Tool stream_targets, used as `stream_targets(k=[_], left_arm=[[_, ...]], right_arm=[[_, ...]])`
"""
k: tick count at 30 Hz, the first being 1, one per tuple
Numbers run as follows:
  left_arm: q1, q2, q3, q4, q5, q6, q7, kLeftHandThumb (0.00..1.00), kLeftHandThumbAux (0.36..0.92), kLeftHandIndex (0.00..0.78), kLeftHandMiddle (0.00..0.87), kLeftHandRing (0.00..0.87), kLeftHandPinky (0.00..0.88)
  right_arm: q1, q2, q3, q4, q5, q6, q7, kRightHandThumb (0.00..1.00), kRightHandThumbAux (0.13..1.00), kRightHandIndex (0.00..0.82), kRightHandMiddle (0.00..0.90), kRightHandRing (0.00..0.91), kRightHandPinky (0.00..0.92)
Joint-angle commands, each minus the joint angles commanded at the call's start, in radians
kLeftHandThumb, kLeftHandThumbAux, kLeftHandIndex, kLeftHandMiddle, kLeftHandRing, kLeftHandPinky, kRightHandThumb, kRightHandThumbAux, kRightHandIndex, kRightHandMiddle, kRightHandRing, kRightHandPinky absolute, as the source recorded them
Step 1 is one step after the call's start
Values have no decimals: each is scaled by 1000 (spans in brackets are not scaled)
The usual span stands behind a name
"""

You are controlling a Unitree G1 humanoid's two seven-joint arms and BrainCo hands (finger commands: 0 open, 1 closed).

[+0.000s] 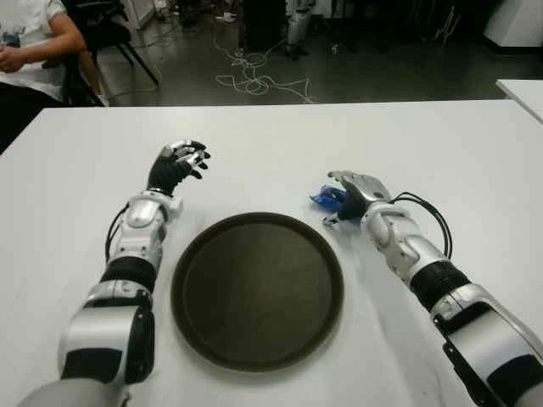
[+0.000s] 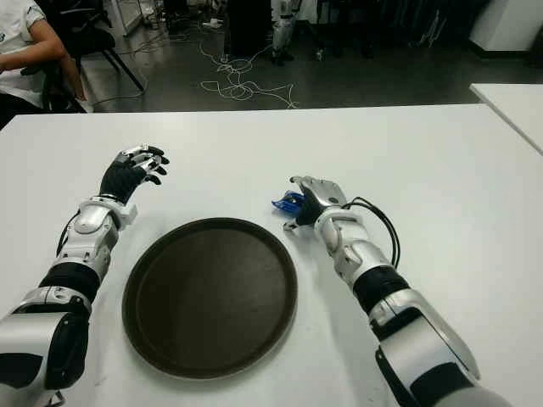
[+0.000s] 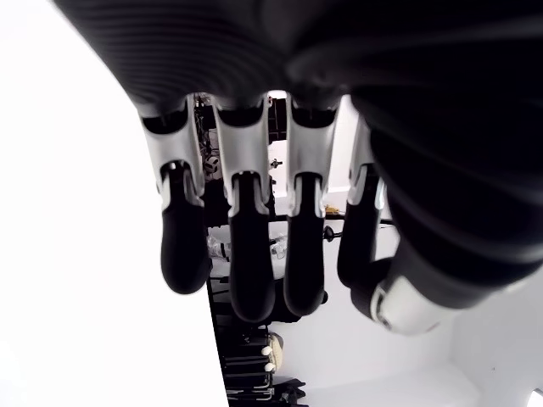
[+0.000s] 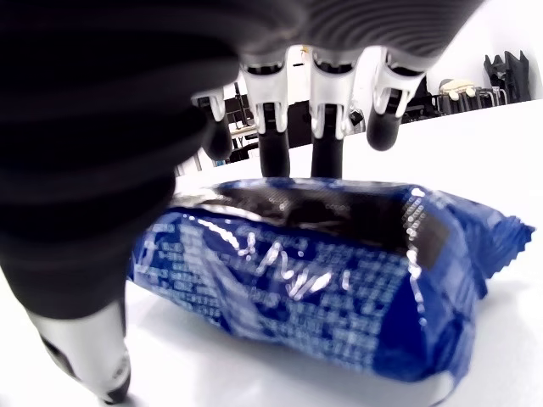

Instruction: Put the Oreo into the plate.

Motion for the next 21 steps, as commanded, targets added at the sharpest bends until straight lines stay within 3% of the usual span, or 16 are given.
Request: stream_targets(k=[9,21], left_arm=[[6,3,-1,-5,2,-1,2,833,673,419,465,501,558],[7,2,0,-19,-1,19,3,833,673,419,466,499,553]], right_arm=[[6,0,2,-11,0,-2,-1,0,736,228,214,211,191],[2,4,-4,-26,5,50,42,0,736,221,204,200,166]])
